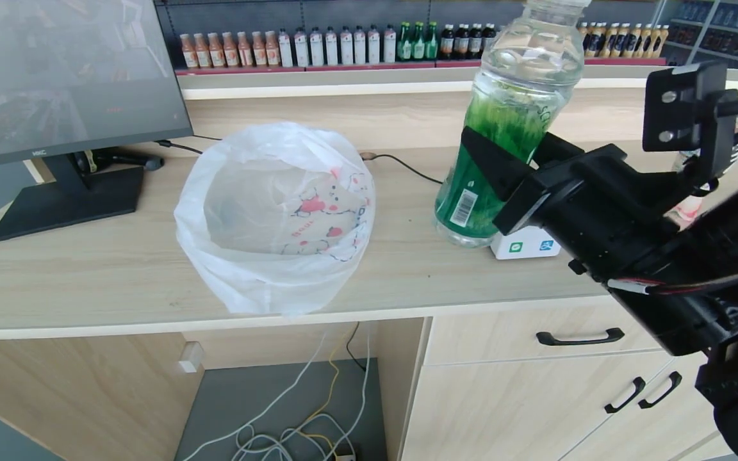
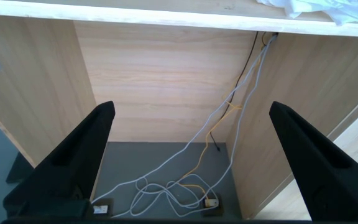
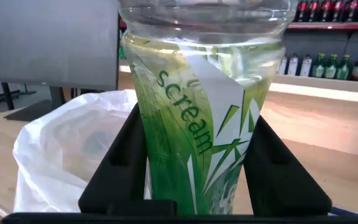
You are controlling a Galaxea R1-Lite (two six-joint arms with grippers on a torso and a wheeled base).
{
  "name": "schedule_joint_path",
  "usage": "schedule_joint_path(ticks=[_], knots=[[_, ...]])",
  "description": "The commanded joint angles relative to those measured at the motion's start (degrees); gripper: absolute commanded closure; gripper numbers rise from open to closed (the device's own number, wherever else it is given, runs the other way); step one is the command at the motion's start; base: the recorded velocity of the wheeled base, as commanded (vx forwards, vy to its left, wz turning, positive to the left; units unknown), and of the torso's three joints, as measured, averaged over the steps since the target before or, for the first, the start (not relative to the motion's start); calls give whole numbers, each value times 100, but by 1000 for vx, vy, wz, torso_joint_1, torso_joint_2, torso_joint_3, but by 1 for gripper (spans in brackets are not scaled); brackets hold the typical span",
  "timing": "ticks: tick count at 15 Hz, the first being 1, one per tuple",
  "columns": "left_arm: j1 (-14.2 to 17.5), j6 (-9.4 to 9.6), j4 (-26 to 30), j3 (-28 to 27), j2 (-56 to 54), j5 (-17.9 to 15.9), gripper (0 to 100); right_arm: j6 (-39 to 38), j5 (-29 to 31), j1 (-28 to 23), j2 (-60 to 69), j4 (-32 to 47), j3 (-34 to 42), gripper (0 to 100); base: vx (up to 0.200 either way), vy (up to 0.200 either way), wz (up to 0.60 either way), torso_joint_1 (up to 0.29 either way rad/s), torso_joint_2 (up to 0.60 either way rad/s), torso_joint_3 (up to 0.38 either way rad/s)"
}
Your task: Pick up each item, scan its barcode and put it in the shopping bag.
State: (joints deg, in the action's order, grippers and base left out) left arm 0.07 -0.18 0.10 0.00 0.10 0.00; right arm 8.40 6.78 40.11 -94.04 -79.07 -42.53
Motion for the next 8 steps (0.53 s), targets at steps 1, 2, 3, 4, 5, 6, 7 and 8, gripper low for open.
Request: schedule_joint_path(ticks=[1,2,3,4,5,6,7,8], knots=[[1,1,-1,0,-1,0,0,-374,315,-126,70,-12,35,100,0,0,0,0,0,0],[-7,1,-1,0,-1,0,0,-524,737,-126,52,5,-53,100,0,0,0,0,0,0],[1,1,-1,0,-1,0,0,-585,983,-126,61,5,-106,100,0,0,0,0,0,0],[1,1,-1,0,-1,0,0,-682,1027,-135,52,-56,-36,100,0,0,0,0,0,0],[1,1,-1,0,-1,0,0,-734,1089,-135,43,-179,96,100,0,0,0,0,0,0],[1,-8,-1,0,-1,0,0,-743,1168,-223,-36,-205,105,100,0,0,0,0,0,0],[1,-17,-1,0,-1,0,0,-743,1194,-416,-132,-249,70,100,0,0,0,0,0,0],[1,-17,-1,0,-1,0,0,-743,1194,-460,-159,-285,70,100,0,0,0,0,0,0]])
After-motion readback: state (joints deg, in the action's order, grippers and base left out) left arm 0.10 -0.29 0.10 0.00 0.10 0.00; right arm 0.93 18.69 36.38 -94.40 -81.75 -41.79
